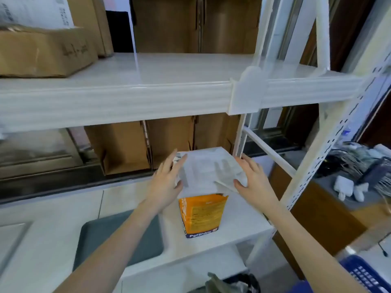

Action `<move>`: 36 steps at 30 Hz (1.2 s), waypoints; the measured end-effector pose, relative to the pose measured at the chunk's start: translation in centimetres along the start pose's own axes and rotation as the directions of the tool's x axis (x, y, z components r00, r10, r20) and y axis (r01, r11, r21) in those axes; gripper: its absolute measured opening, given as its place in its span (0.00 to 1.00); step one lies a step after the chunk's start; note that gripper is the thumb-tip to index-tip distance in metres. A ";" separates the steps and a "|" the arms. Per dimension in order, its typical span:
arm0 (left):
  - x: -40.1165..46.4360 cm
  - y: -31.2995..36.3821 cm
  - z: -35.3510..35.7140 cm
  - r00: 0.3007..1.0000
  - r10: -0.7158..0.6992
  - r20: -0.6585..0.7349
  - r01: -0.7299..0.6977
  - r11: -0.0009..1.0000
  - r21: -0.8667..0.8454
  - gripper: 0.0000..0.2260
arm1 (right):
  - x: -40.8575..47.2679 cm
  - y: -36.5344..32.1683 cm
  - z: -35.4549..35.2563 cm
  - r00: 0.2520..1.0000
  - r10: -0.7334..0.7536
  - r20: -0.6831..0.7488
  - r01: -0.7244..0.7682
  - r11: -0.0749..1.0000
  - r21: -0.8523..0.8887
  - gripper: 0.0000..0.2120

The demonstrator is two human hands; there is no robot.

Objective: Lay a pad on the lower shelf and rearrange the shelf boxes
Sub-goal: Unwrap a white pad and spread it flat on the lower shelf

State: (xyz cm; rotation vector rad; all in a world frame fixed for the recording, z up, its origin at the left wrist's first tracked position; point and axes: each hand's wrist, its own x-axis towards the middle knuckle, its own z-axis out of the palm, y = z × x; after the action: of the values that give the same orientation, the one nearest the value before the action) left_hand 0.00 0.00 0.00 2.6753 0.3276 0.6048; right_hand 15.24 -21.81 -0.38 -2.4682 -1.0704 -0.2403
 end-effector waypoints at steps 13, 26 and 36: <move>5.9 -0.2 -0.3 0.999 0.037 -0.034 -0.034 0.995 0.094 0.12 | 3.2 -0.2 1.6 0.985 0.152 -0.078 -0.116 0.930 0.350 0.09; -0.8 0.6 -10.6 0.947 -0.152 -0.284 0.061 0.950 -0.306 0.09 | 2.9 -12.0 -4.0 0.988 -0.059 -0.145 0.133 0.801 0.584 0.10; -10.7 -1.8 -17.9 0.935 -0.347 -0.073 0.329 0.926 -0.183 0.22 | -0.1 -20.8 -4.6 0.939 -0.336 -0.077 0.325 0.788 0.524 0.09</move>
State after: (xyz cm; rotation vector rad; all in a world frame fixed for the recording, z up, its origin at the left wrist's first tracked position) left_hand -17.76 3.95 10.30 2.3542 0.7179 0.6318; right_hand 0.06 -11.39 10.34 -1.7848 -1.3644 -0.0119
